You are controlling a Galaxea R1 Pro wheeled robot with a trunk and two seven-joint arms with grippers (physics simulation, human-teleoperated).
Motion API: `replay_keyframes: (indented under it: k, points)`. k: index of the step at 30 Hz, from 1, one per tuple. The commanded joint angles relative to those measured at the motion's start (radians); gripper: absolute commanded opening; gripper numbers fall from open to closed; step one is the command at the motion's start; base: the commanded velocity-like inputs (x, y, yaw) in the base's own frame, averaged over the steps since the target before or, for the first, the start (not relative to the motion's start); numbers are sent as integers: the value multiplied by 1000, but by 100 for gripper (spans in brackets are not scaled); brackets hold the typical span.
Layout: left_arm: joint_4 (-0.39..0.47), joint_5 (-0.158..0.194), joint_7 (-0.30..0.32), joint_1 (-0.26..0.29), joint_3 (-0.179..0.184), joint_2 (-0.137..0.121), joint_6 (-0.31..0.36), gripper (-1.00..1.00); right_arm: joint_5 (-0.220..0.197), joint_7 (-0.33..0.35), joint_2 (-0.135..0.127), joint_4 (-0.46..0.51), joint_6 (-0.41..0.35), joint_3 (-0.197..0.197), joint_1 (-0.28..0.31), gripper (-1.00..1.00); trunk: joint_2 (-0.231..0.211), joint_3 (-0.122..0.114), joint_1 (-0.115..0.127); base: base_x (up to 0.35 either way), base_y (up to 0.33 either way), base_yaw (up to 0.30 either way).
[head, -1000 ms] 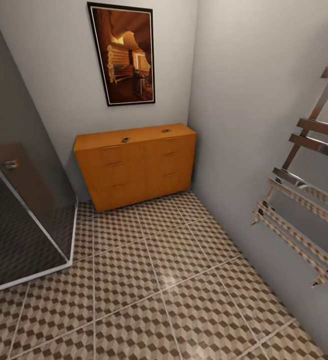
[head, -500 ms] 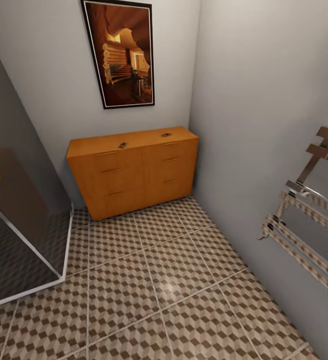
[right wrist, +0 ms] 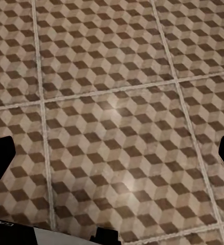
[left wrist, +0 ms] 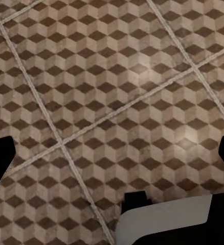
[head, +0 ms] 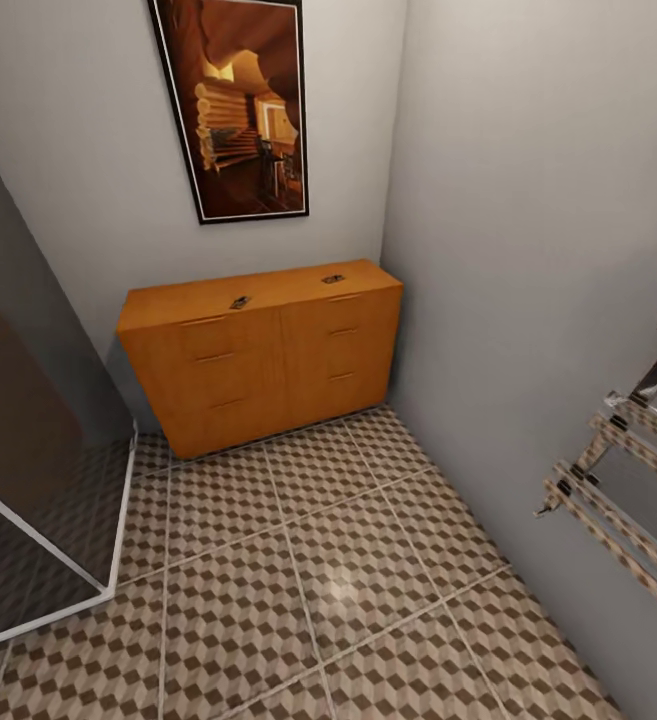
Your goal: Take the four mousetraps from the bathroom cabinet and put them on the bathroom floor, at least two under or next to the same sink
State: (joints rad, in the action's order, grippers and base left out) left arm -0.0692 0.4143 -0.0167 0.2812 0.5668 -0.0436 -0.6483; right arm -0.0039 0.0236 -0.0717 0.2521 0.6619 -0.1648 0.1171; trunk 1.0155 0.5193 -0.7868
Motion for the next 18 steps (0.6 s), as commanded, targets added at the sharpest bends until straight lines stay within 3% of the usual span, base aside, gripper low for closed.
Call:
replay_keyframes:
  k: [1,18]
  points:
    - [-3,4,-2,1,8,1,-5,100,-1,2,0,-1,3,-1,0,100,1,1,-1,241,0,0]
    - [-3,4,-2,1,8,1,-5,100,0,2,0,-1,5,-2,0,100,1,1,-1,25,0,0]
